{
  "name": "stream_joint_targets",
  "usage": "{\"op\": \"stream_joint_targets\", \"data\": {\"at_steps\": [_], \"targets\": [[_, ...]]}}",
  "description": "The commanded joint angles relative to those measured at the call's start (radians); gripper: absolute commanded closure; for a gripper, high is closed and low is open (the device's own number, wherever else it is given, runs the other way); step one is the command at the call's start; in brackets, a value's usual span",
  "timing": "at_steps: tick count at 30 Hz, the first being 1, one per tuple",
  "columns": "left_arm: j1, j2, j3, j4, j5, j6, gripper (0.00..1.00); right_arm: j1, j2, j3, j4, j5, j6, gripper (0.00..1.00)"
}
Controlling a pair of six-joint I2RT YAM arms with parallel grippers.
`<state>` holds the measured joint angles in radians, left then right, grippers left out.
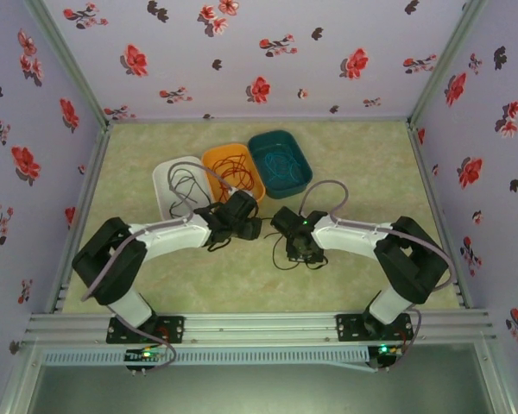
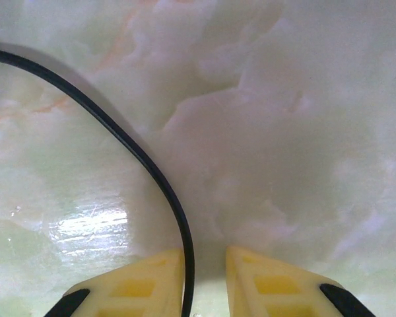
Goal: Untangle the cables
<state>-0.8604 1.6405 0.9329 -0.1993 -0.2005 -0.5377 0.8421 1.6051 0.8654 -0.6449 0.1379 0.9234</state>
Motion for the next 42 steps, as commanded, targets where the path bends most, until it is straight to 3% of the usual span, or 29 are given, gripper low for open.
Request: {"op": "stream_joint_targets", "data": {"at_steps": [1, 15, 17, 21, 26, 42], "targets": [[-0.008, 0.033, 0.046, -0.029, 0.067, 0.012, 0.37, -0.007, 0.029, 0.001, -0.052, 0.013, -0.014, 0.76], [0.001, 0.176, 0.141, -0.086, 0.093, 0.046, 0.63, -0.011, -0.001, -0.012, -0.058, 0.017, -0.006, 0.76], [0.001, 0.182, 0.143, -0.096, 0.093, 0.049, 0.72, -0.014, -0.006, -0.016, -0.060, 0.020, -0.005, 0.76], [0.003, 0.177, 0.141, -0.121, 0.089, 0.053, 1.00, -0.025, -0.014, -0.032, -0.061, 0.023, -0.003, 0.76], [0.004, 0.090, 0.117, -0.166, 0.026, 0.055, 1.00, -0.049, -0.039, -0.055, -0.071, 0.043, 0.009, 0.76], [0.006, -0.450, 0.017, -0.277, -0.350, 0.120, 1.00, -0.117, -0.117, -0.120, -0.099, 0.108, 0.030, 0.76]]}}
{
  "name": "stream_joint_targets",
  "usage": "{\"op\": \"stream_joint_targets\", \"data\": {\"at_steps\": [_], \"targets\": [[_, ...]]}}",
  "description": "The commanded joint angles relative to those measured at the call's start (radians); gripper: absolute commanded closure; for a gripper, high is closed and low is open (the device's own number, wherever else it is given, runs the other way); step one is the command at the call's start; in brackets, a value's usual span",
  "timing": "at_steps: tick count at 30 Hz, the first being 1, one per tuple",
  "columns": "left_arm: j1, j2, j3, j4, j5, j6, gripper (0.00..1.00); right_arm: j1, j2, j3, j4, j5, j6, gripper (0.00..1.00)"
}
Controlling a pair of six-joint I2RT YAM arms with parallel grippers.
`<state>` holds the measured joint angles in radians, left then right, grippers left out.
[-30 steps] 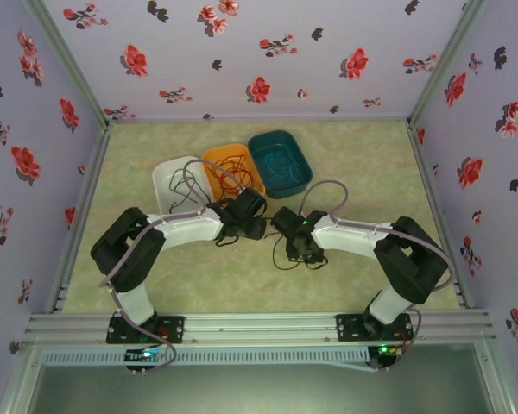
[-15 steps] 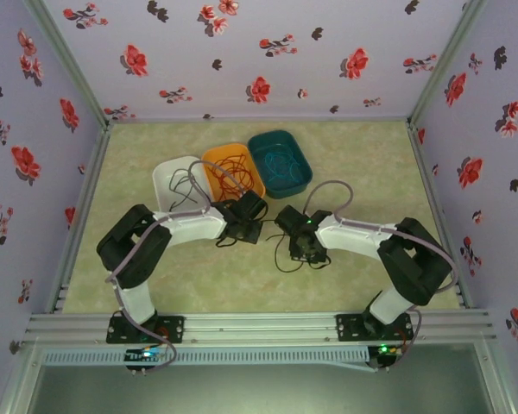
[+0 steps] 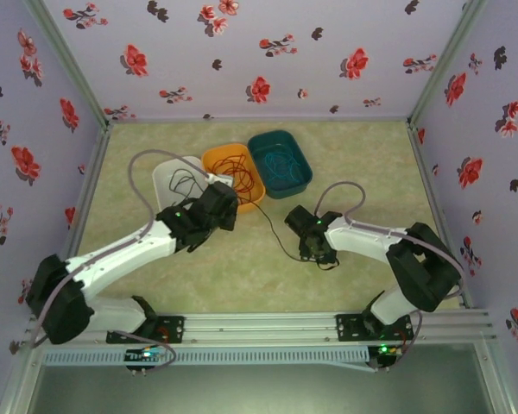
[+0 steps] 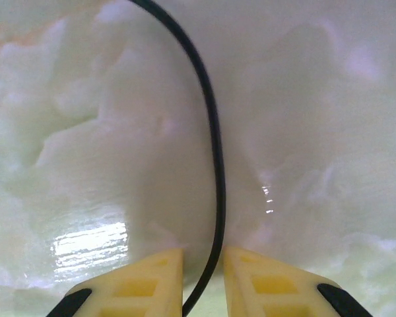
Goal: Untangle the cables
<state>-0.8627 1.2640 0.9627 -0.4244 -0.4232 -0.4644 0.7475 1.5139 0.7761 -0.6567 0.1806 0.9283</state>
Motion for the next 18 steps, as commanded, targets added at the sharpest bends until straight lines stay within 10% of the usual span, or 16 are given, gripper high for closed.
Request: {"op": "stream_joint_targets", "data": {"at_steps": [1, 13, 18], "targets": [[0.008, -0.117, -0.014, -0.052, -0.154, 0.065, 1.00, -0.027, -0.041, -0.035, -0.090, 0.072, 0.025, 0.74], [0.031, -0.411, 0.074, 0.011, -0.245, 0.280, 1.00, -0.091, -0.178, -0.003, -0.138, 0.132, -0.045, 0.46], [0.062, -0.430, 0.176, -0.030, -0.247, 0.318, 1.00, -0.106, -0.241, 0.061, -0.226, 0.243, -0.082, 0.20]]}}
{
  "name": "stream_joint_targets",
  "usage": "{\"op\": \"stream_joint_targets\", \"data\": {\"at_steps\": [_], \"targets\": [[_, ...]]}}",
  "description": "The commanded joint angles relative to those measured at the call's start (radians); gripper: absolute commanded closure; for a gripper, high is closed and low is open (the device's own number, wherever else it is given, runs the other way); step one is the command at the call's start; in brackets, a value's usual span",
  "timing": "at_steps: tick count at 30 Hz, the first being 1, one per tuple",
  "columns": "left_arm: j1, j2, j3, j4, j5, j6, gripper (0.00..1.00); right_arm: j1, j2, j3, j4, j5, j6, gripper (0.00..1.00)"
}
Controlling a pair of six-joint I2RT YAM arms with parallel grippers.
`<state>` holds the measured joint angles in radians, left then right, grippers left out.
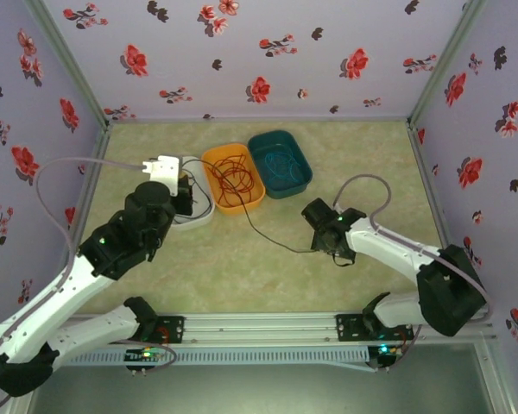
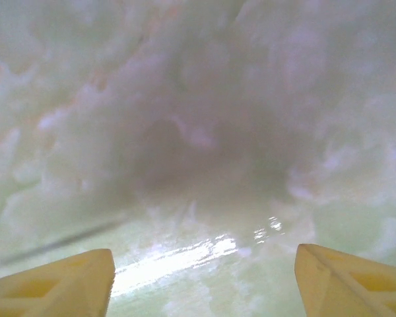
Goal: Untangle the cables
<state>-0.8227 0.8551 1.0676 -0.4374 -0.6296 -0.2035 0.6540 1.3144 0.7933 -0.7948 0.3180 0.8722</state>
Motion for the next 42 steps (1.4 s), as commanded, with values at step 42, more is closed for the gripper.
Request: {"op": "stream_joint_targets", "data": {"at_steps": [42], "targets": [[0.381, 0.223, 0.432, 0.040, -0.022, 0.280, 1.00, -0.137, -0.139, 0.078, -0.068, 0.122, -0.118, 0.01]]}}
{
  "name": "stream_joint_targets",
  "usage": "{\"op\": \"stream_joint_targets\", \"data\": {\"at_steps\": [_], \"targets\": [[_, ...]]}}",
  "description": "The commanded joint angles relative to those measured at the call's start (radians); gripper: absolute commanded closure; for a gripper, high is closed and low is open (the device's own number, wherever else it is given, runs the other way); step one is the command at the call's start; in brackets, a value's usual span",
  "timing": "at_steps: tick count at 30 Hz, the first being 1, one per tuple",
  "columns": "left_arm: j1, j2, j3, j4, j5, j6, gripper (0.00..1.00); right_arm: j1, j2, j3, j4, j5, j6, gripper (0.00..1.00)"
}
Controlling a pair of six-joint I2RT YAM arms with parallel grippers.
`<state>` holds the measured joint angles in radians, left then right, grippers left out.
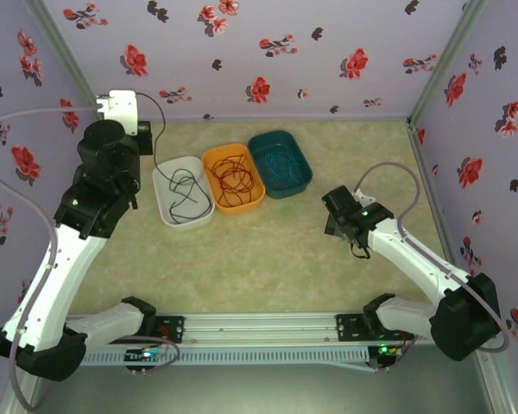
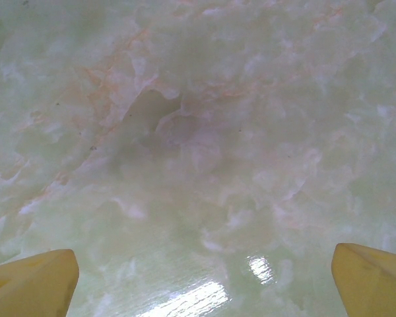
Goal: Untangle the cables
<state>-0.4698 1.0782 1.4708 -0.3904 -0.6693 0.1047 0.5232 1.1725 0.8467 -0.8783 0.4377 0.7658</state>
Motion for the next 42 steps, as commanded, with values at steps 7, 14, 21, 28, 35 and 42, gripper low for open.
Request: {"op": "stream_joint_targets", "data": {"at_steps": [7, 14, 21, 28, 35, 42], "targets": [[0.148, 0.027, -0.009, -0.073, 0.119, -0.131, 1.00, -0.006, 0.028, 0.038, 0.016, -0.010, -0.012, 0.01], [0.210, 0.050, -0.019, -0.136, 0.200, -0.221, 1.00, -0.006, 0.032, 0.032, 0.028, -0.017, -0.008, 0.01], [0.211, 0.058, -0.057, -0.206, 0.247, -0.272, 1.00, -0.005, 0.036, 0.035, 0.039, -0.026, -0.011, 0.01], [0.211, 0.116, -0.026, -0.327, 0.315, -0.254, 1.00, -0.005, 0.034, 0.029, 0.042, -0.039, 0.000, 0.01], [0.212, 0.296, 0.135, -0.607, 0.374, -0.146, 1.00, -0.006, 0.016, 0.018, 0.039, -0.043, 0.001, 0.01], [0.231, 0.530, 0.281, -0.789, 0.421, 0.000, 1.00, -0.006, 0.030, 0.015, 0.041, -0.058, 0.006, 0.01]]}}
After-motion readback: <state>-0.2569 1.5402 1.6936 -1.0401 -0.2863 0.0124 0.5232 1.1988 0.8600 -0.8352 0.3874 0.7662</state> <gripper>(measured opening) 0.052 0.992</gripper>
